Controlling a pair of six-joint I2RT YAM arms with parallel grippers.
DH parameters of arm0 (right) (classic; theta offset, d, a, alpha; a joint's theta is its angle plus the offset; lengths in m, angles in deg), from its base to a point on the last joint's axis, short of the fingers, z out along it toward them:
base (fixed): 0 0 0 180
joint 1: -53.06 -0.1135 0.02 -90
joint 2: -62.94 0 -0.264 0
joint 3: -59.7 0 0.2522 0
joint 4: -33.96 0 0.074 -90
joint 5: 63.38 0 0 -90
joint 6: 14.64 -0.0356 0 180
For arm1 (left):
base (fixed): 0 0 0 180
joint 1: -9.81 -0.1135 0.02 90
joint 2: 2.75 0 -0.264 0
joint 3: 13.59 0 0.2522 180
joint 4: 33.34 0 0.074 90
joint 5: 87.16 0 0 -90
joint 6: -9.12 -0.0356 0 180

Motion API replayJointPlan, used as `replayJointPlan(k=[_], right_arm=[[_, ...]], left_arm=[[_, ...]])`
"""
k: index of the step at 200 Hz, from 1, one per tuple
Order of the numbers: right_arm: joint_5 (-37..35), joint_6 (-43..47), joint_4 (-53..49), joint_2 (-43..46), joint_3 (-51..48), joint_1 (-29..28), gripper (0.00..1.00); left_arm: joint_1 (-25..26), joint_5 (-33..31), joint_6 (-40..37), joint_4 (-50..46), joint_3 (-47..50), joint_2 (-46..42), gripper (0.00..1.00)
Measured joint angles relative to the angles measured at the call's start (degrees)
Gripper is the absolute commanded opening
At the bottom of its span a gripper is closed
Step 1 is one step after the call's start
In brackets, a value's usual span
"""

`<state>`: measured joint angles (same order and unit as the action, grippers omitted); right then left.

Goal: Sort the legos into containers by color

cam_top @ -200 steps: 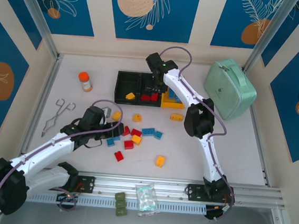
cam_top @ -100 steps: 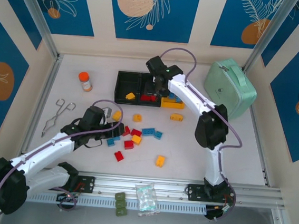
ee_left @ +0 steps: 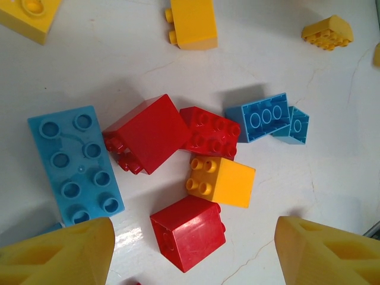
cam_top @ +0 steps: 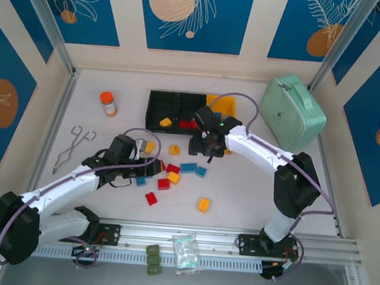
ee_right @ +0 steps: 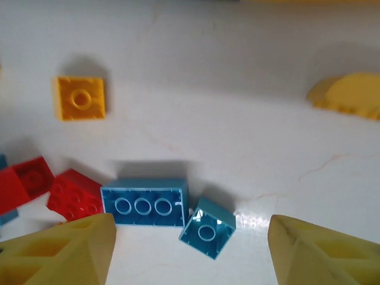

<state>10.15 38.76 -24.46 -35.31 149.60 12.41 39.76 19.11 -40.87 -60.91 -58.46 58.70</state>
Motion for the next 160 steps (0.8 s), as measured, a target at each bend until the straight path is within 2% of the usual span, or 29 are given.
replayJointPlan(k=[19,79,115,160], right_arm=[[0.35,0.63,1.29,0.00,-1.64,-1.51,0.79],[0.37,0.26,3.19,-0.22,-2.34,-2.23,0.78],[0.39,-2.45,3.56,-0.22,-7.45,-1.60,0.74],[0.83,-5.09,4.52,-0.22,-12.87,-1.49,0.62]], left_arm=[[0.02,0.22,0.02,0.13,0.00,0.61,0.71],[0.07,0.20,0.17,0.61,0.28,-0.17,0.71],[0.09,0.20,0.22,0.85,0.74,-0.52,0.71],[0.09,0.20,0.26,1.51,0.74,0.72,0.71]])
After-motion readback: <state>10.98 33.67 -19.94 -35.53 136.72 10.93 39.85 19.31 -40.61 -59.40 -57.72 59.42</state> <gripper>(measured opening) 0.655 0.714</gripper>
